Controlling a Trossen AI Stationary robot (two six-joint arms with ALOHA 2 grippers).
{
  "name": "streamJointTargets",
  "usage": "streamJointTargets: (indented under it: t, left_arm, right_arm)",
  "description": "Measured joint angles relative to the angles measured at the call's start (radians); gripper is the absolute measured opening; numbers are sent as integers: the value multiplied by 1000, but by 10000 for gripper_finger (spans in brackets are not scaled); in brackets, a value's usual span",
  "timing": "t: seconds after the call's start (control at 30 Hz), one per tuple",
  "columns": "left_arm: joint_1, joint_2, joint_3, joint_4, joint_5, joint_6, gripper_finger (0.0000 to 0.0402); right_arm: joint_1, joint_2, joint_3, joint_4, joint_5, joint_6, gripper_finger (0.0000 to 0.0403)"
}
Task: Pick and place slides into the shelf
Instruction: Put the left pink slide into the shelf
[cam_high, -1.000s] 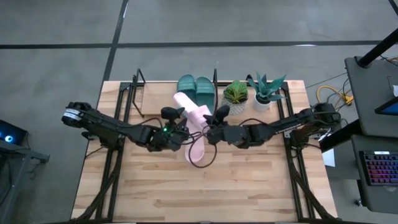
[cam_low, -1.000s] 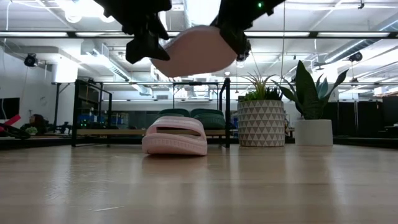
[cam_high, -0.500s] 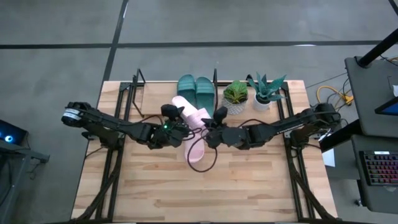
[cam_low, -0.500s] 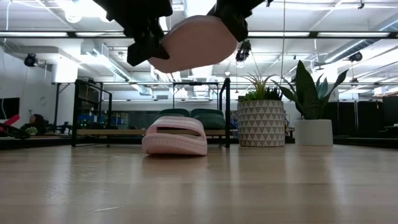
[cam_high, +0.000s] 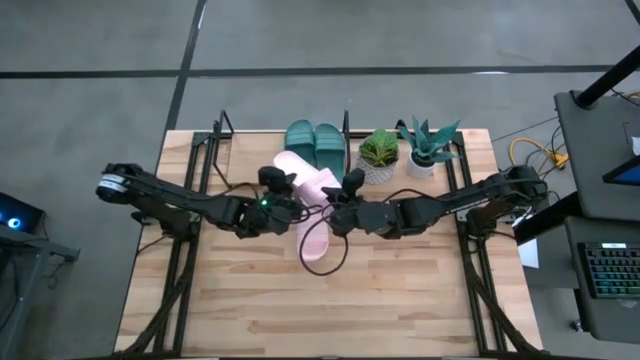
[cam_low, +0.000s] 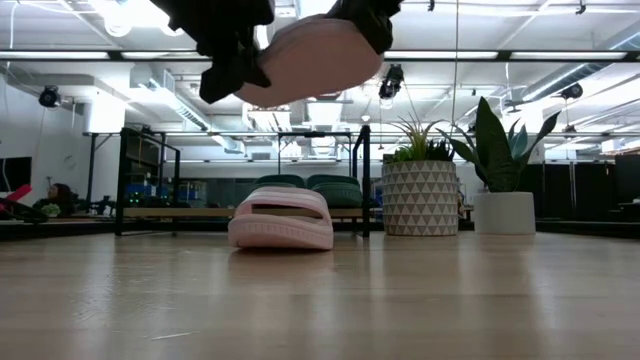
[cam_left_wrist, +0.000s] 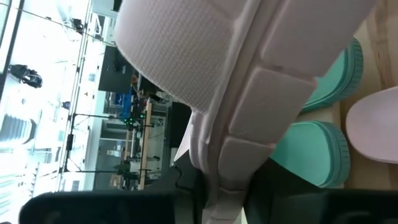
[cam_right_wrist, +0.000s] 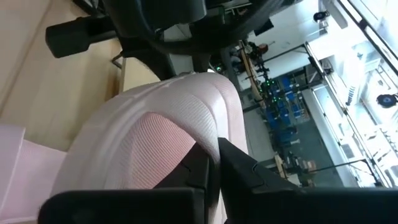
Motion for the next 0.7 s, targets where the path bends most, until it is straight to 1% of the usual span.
streamJointTargets:
  t: [0.1, 0.17, 0.37, 0.47, 0.53, 0.6, 0.67, 0.7]
  left_arm:
    - [0, -16, -16, 1, -2, 3, 50]
    - [2, -40, -41, -12, -22, 2, 49]
    - [1, -127, -116, 1, -10, -23, 49]
    - [-2, -174, -154, 4, 7, -24, 49]
    - [-2, -203, -179, 21, 30, -24, 48]
    - [-2, -228, -207, 47, 49, -23, 48]
    - [-2, -252, -230, 59, 75, -22, 48]
    - [-2, -264, -240, 77, 92, -19, 48]
  right_arm:
    - [2, -4, 1, -4, 2, -26, 34]
    - [7, -11, 1, -7, 13, -38, 50]
    - [24, -24, 1, -13, 138, -60, 113]
    - [42, -43, 1, -14, 167, -59, 136]
    - [63, -69, 0, -22, 151, -65, 145]
    - [87, -103, -1, -45, 111, -67, 147]
    - [115, -151, -1, -91, 25, -68, 146]
    - [126, -180, -1, -121, -57, -67, 145]
